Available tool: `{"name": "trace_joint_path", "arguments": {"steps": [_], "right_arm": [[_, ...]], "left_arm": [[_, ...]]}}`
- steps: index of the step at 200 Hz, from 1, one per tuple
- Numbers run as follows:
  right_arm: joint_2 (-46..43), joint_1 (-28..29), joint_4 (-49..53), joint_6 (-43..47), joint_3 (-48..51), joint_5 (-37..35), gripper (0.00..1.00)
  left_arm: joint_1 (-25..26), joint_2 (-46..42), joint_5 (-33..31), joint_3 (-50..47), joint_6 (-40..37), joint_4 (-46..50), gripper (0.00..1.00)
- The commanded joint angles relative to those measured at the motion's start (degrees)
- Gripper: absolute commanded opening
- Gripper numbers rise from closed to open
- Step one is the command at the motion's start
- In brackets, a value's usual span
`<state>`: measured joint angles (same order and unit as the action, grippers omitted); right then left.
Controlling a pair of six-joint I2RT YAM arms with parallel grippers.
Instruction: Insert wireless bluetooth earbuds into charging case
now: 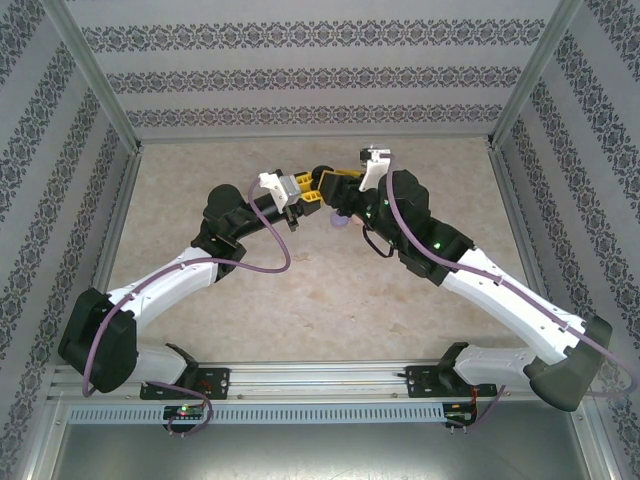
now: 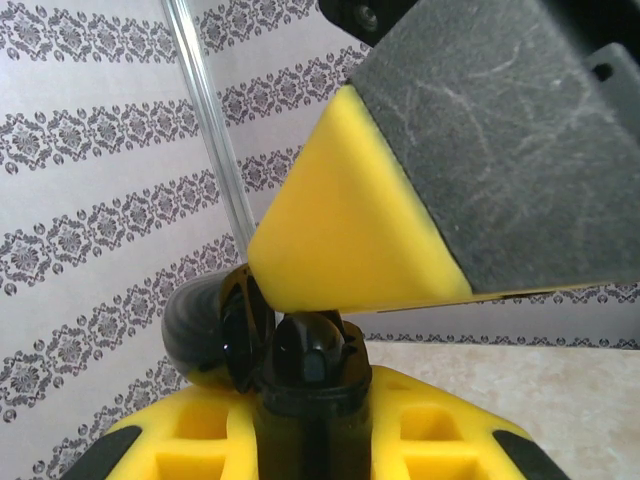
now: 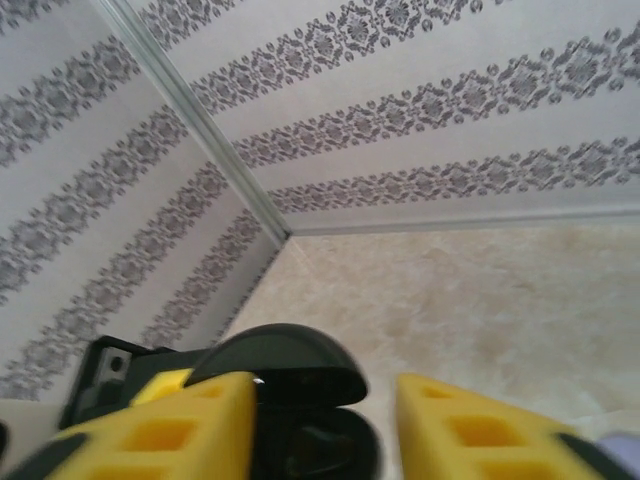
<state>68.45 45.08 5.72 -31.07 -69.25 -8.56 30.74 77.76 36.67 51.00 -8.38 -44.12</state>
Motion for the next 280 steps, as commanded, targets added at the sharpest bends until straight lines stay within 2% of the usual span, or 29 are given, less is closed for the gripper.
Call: {"name": "trace_joint_path", "arguments": {"steps": [1, 28, 69, 81, 93, 119, 139, 194, 280], "right_arm": [[-0.9, -1.1, 2.9, -0.6, -2.8, 2.1, 0.56], [-4.3, -6.2, 2.9, -3.6, -4.2, 7.2, 0.64], [-1.5, -14.2, 9.4, -6.7, -9.5, 17.2, 0.64], [1.2, -16.3, 11.2, -7.8, -11.2, 21.3, 0.60], [4.4, -17.6, 12.6, -8.0, -12.7, 24.7, 0.51], [10.2, -18.4, 14.4, -7.1, -15.7, 28.6, 0.30], [13.6, -18.6, 15.2, -6.5, -17.2, 31.0, 0.21], [17.0, -18.3, 17.3, -5.0, -18.4, 36.4, 0.11], [3.2, -17.9, 21.4, -4.9, -5.6, 36.6, 0.08]], "left_arm": [[0.6, 0.3, 1.1, 1.5, 1.2, -3.0, 0.00], [0.6, 1.1, 1.1, 1.0, 1.9, -3.7, 0.00], [0.7, 2.4, 1.9, 0.6, 2.7, -3.9, 0.00], [0.7, 2.5, 2.5, 0.6, 2.4, -2.8, 0.00], [0.7, 2.5, 3.6, 0.8, 1.8, -1.0, 0.00], [0.9, 2.6, 5.3, 0.8, 1.3, 1.8, 0.00], [1.3, 2.8, 6.2, 0.5, 1.3, 2.9, 0.00], [2.0, 4.0, 6.7, 0.7, 1.2, 4.2, 0.00], [2.0, 6.4, 4.3, 2.7, 1.6, 3.3, 0.00]]}}
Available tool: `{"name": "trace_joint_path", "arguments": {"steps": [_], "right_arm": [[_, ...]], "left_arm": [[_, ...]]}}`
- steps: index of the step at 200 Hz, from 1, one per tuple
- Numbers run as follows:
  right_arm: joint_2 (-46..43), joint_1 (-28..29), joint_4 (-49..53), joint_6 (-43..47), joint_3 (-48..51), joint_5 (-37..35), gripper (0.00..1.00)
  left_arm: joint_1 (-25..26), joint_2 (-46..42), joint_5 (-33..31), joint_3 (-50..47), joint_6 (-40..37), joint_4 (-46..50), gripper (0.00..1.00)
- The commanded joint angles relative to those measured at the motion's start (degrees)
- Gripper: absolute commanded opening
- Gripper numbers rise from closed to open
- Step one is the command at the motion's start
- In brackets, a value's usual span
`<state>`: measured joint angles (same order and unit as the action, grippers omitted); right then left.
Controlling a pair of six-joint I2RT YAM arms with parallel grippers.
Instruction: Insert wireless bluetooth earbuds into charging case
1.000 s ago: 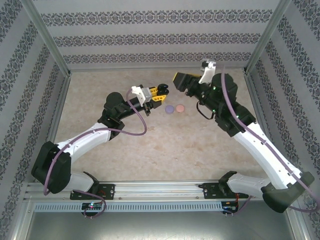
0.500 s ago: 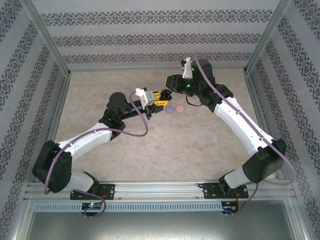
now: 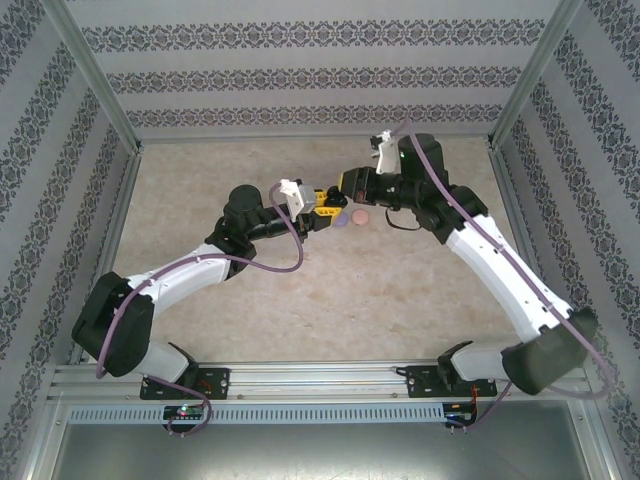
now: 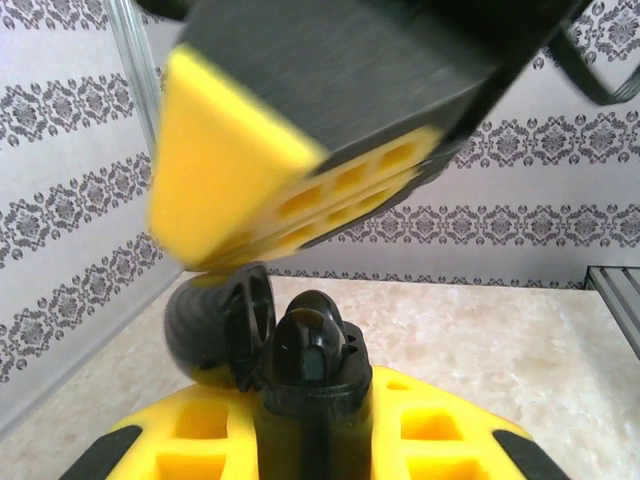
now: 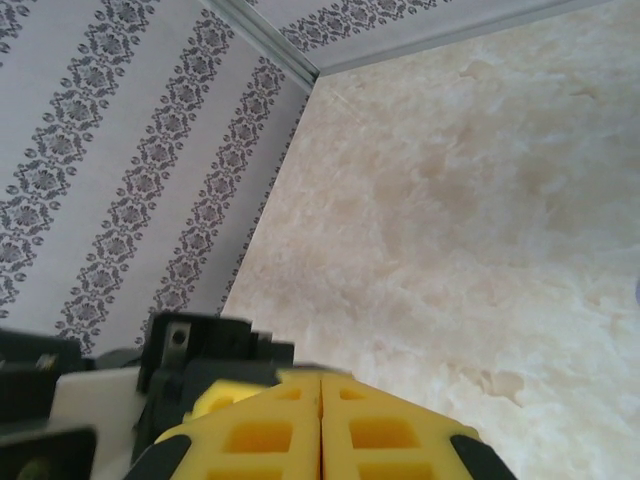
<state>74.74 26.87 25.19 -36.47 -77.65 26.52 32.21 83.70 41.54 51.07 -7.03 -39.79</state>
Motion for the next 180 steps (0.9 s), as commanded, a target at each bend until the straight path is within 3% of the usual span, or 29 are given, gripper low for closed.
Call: {"name": "trace_joint_path", "arguments": {"steps": [1, 79, 180], "right_arm": [[-3.1, 0.3, 1.9, 0.4, 2.9, 1.6, 0.09], [-3.8, -3.2, 0.1, -0.4, 0.3, 0.5, 0.06], [8.7, -2.5, 1.1, -0.2, -7.3, 5.5, 0.01]], "left_arm": [[0.6, 0.4, -0.6, 2.6, 0.3, -1.0, 0.00], [0.6, 1.1, -0.5, 2.9, -0.1, 0.1, 0.00], [0.9, 2.0, 1.7, 4.2, -2.0, 3.3, 0.00]]}}
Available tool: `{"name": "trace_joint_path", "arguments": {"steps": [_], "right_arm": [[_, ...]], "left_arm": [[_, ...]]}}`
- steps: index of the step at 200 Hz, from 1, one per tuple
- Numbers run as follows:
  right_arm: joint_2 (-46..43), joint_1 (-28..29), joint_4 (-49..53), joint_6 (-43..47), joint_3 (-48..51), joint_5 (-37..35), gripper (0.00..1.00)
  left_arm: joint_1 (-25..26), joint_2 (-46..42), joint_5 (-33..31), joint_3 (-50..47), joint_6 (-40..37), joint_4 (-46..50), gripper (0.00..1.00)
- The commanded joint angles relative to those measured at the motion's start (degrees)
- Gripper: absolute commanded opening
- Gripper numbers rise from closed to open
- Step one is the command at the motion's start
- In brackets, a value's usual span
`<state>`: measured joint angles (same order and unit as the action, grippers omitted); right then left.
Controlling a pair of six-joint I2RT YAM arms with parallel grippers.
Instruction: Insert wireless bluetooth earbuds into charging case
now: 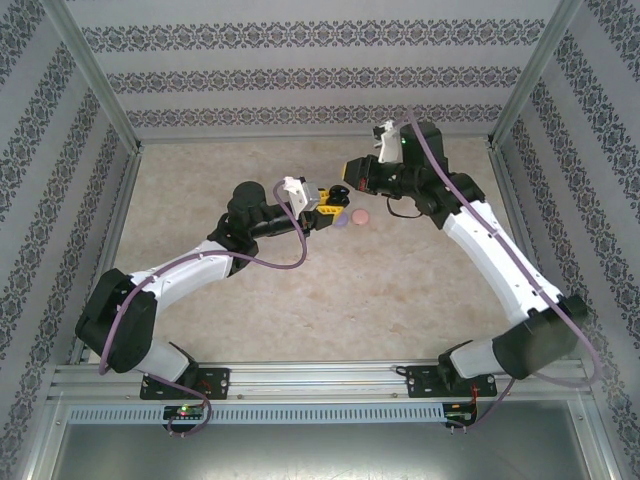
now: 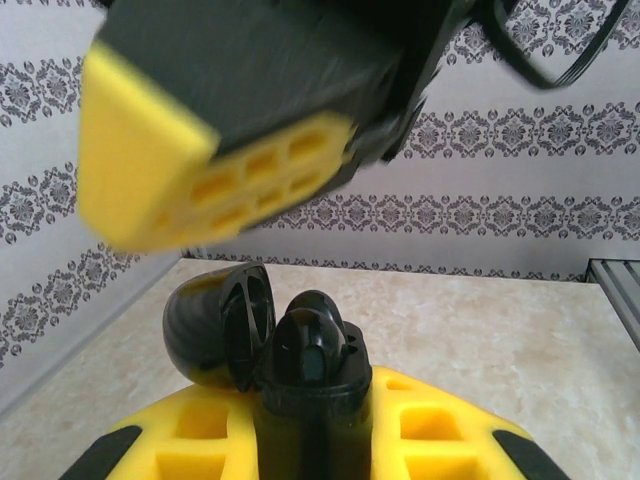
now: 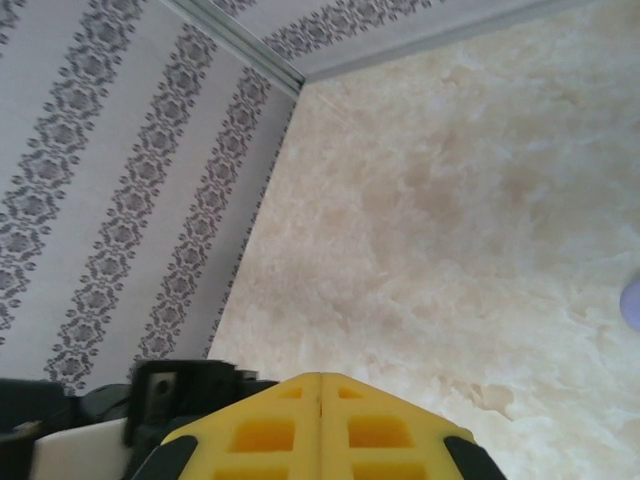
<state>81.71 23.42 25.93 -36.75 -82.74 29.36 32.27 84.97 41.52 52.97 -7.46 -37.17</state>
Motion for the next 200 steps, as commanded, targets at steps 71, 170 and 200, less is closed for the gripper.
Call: {"name": "trace_joint_path", "arguments": {"steps": [71, 170, 200], "right_arm": [[-4.8, 4.3, 6.9, 3.1, 3.3, 2.3, 0.00], [-19.6, -4.8, 4.6, 0.6, 16.6, -13.5, 0.04], [-21.8, -6.7, 4.1, 1.6, 24.5, -16.9, 0.07]], "left_arm": [[0.8, 1.7, -0.5, 3.3, -1.6, 0.3, 0.00], [0.7, 4.5, -9.9, -0.6, 9.1, -2.8, 0.00], [0.6, 7.3, -14.4, -2.5, 14.1, -3.1, 0.00]]}}
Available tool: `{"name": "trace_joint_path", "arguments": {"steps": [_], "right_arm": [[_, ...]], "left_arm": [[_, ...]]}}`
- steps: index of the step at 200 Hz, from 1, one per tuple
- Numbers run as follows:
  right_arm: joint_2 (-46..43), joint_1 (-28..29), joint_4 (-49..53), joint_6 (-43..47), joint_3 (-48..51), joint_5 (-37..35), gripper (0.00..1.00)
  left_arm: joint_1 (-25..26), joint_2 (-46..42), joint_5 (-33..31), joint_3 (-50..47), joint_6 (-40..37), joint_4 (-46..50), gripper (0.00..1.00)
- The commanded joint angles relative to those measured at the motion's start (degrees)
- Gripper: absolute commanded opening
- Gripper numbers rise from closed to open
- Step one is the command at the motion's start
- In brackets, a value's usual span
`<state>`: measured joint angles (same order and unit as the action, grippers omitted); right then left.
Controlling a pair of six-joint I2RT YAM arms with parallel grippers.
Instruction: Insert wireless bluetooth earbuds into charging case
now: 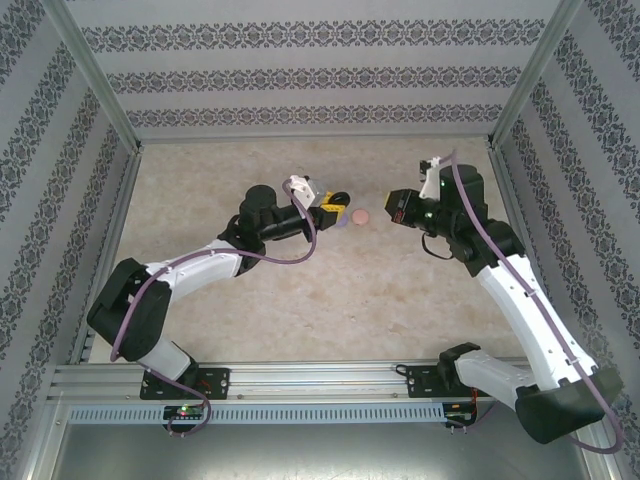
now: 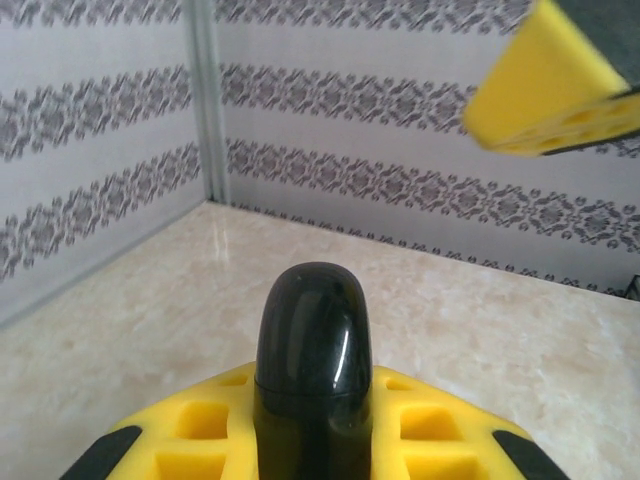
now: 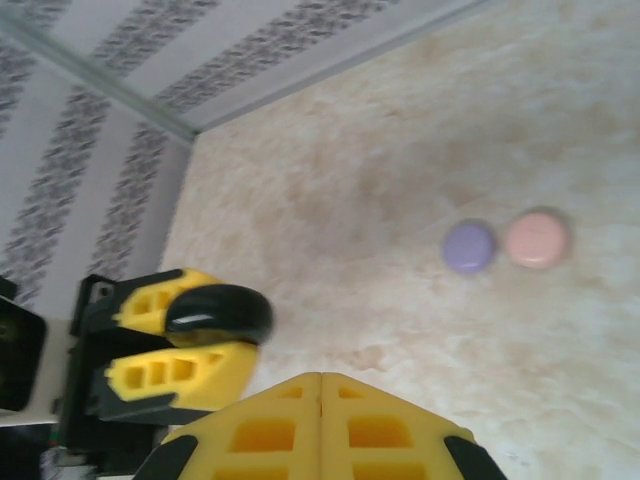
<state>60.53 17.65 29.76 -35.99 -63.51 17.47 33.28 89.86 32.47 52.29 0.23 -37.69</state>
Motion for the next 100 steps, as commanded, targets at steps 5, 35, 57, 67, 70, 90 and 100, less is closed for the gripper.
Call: {"name": "trace_joint_path", "arguments": {"steps": [5, 35, 57, 67, 70, 90, 100], "right_arm": [[-0.9, -1.1, 0.0, 1.0, 6.6, -5.4, 0.08], [-2.0, -2.2, -1.2, 1.5, 12.9, -7.4, 0.11], [-2.6, -3.2, -1.9, 1.5, 15.9, -7.8, 0.12], [-2.8, -3.8, -2.1, 1.8, 16.7, -8.1, 0.13], [-2.9, -4.0, -2.1, 1.8, 16.8, -8.2, 0.13], [-3.1, -5.3, -2.1, 2.7, 17.5, -8.5, 0.15], [-3.1, -5.8, -2.1, 3.1, 17.6, -8.3, 0.17]], "left_arm": [[-0.5, 3.0, -6.0, -2.2, 7.2, -2.6, 0.00], [-1.6, 7.1, -9.3, -2.4, 12.9, -2.2, 0.00], [-3.0, 10.0, -11.0, -1.6, 17.6, -0.3, 0.00], [-3.7, 11.5, -11.3, -0.9, 19.0, 0.4, 0.00], [-3.9, 12.0, -11.4, -0.8, 19.6, 0.6, 0.00], [-5.1, 14.6, -12.5, 0.4, 22.2, 2.3, 0.00], [-5.7, 15.8, -12.3, 1.4, 23.5, 3.8, 0.00]]}}
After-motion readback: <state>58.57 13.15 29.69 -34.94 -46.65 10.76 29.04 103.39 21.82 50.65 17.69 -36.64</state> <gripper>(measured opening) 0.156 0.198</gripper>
